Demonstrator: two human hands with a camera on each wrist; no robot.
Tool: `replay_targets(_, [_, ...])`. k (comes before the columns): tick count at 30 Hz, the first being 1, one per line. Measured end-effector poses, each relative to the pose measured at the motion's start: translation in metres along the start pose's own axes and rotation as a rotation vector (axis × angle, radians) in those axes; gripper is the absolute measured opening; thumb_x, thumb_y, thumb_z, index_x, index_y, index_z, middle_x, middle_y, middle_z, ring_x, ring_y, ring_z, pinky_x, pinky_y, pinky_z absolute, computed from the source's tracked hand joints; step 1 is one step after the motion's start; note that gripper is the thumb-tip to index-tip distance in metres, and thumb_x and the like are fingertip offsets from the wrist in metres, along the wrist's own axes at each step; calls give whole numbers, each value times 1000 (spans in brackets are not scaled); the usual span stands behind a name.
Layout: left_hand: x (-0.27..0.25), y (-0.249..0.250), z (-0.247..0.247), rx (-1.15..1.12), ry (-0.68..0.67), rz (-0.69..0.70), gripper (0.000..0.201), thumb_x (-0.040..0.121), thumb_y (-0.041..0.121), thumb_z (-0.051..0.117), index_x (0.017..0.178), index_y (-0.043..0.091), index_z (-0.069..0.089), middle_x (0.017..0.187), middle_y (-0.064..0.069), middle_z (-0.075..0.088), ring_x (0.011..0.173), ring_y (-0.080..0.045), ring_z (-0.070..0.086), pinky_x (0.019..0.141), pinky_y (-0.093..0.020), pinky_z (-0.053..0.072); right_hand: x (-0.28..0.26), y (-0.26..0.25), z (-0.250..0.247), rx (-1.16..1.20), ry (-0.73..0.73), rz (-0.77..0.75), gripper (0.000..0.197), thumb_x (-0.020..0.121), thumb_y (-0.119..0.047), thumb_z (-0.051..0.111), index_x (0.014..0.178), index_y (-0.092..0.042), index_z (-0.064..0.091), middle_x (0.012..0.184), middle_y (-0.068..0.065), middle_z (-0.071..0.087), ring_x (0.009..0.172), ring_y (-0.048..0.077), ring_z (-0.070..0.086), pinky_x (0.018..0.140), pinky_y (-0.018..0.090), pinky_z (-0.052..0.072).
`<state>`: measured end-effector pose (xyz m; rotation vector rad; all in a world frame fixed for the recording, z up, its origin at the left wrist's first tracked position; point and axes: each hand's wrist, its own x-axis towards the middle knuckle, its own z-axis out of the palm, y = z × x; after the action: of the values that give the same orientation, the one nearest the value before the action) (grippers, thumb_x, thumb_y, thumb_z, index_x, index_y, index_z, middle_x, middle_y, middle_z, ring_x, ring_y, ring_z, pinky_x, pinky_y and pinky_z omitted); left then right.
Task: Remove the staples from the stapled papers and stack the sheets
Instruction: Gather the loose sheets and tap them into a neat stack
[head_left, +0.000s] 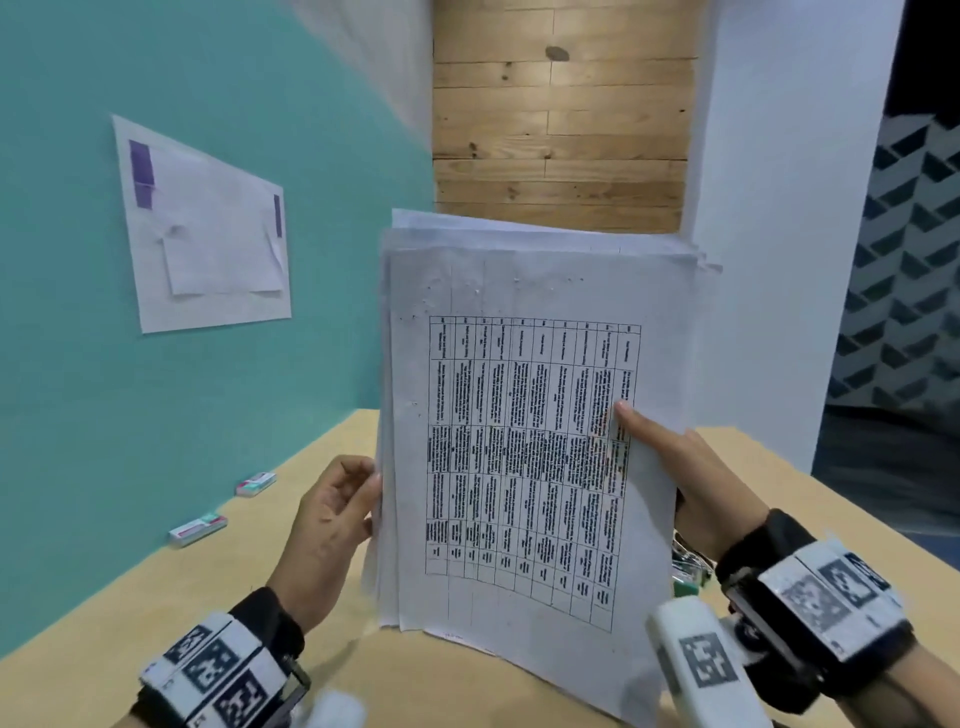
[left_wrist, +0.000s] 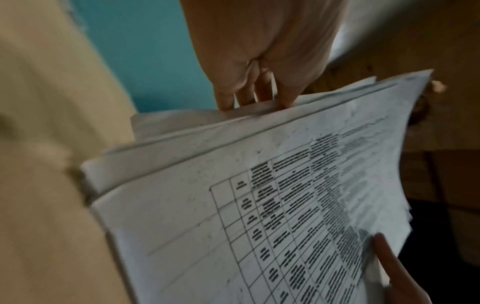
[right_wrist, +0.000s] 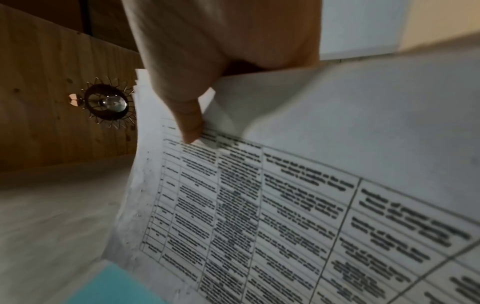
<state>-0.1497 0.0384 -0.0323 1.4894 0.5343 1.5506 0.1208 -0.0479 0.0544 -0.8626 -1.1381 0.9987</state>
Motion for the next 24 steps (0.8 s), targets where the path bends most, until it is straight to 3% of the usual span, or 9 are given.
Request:
replay_targets(2, [-5,-6,1,-9,-21,-91,46,57,55,78,75,18,57,79,-2,61,73,-12,61,70,-29,53,0,4,2,-54,-1,19,65,62,-45,73,117,-13,62,98,0,74,83,14,71,63,22,56])
replay_targets(6, [-4,-9,-3,-34,-48,-188,14,90,15,51,79,7,51,78,-12,63,69,-19,59,72,-37,45,4,5,5,-109,23,-37,49,73,-30,65,118,-12,61,101,-1,73,80,7,71,62,16,54])
replay_targets(9, [4,10,-2,5,-66,-89,74,74,65,55,110,1,50,104,-18,64,89,-24,62,76,-37,51,5,6,7,-135,19,-70,33,79,-23,63,110,-13,62,92,-9,72,70,-4,67,57,8,49])
replay_targets(11, [7,32,15,60,-50,60,99,53,87,53,113,9,47,108,-6,61,94,-13,61,74,-24,52,7,10,7,-152,47,-85,26,82,-21,63,107,-13,61,76,-17,69,57,-8,63,51,6,45])
replay_targets(13, [12,58,34,31,-56,219,111,46,85,58,125,10,37,114,4,60,98,-5,63,76,-20,53,9,12,7,-175,86,-113,14,85,-20,64,95,-11,62,55,-16,64,46,-8,56,45,5,40])
replay_targets(16, [24,78,48,90,4,357,109,48,77,67,130,15,31,115,9,63,109,-13,61,92,-39,51,10,16,7,-215,141,-160,10,86,-17,64,80,-10,62,43,-14,59,38,-7,52,41,5,36])
replay_targets(18, [28,84,51,155,39,434,104,47,82,63,128,23,33,113,10,64,107,-17,61,88,-44,51,10,16,9,-216,167,-182,17,87,-15,63,71,-12,58,39,-15,56,36,-7,51,41,6,35])
replay_targets(21, [25,84,52,160,-6,482,108,51,89,49,126,13,29,110,19,65,98,-2,62,79,-32,54,12,16,11,-218,168,-174,25,88,-15,63,65,-9,52,37,-15,51,34,-5,48,39,5,34])
replay_targets(24, [18,77,43,208,-99,431,110,42,92,49,124,22,33,109,19,65,96,0,62,76,-25,53,17,17,9,-223,160,-184,34,85,-21,66,81,13,60,59,-3,61,51,8,55,55,17,44])
